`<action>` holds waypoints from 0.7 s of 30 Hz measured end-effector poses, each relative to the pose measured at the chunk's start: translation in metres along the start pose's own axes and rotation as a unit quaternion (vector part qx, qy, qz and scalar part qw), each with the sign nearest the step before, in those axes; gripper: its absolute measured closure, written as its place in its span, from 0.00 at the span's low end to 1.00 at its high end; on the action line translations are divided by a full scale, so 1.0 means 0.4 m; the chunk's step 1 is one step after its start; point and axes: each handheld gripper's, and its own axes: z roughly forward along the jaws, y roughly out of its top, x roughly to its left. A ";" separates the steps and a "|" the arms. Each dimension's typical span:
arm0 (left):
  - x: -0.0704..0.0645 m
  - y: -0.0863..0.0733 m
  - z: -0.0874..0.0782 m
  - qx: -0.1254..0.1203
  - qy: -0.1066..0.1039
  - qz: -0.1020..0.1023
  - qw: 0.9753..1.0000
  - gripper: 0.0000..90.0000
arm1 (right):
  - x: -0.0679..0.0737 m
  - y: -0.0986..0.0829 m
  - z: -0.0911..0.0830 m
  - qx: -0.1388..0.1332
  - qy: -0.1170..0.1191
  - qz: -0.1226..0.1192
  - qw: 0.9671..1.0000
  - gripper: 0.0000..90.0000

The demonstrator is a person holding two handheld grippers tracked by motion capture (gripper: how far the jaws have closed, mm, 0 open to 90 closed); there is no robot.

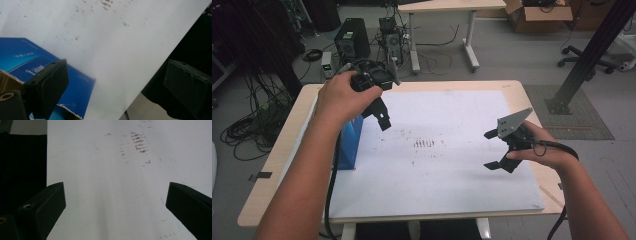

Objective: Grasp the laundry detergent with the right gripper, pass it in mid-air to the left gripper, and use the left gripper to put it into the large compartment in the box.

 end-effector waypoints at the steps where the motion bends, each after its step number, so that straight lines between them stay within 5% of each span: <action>1: -0.004 0.003 0.002 0.002 0.000 0.008 1.000 0.07 | 0.000 0.003 0.000 0.002 0.000 -0.002 1.000 0.03; 8: -0.031 0.018 0.013 0.017 0.002 0.058 0.998 0.07 | -0.004 0.033 -0.001 0.016 0.005 -0.011 1.000 0.03; 15: -0.056 0.030 0.026 0.038 -0.001 0.111 0.993 0.07 | -0.015 0.063 0.005 0.042 0.012 -0.013 0.999 0.03; 21: -0.056 0.035 0.039 0.049 -0.007 0.132 0.990 0.07 | -0.028 0.092 0.006 0.071 0.023 -0.014 0.997 0.03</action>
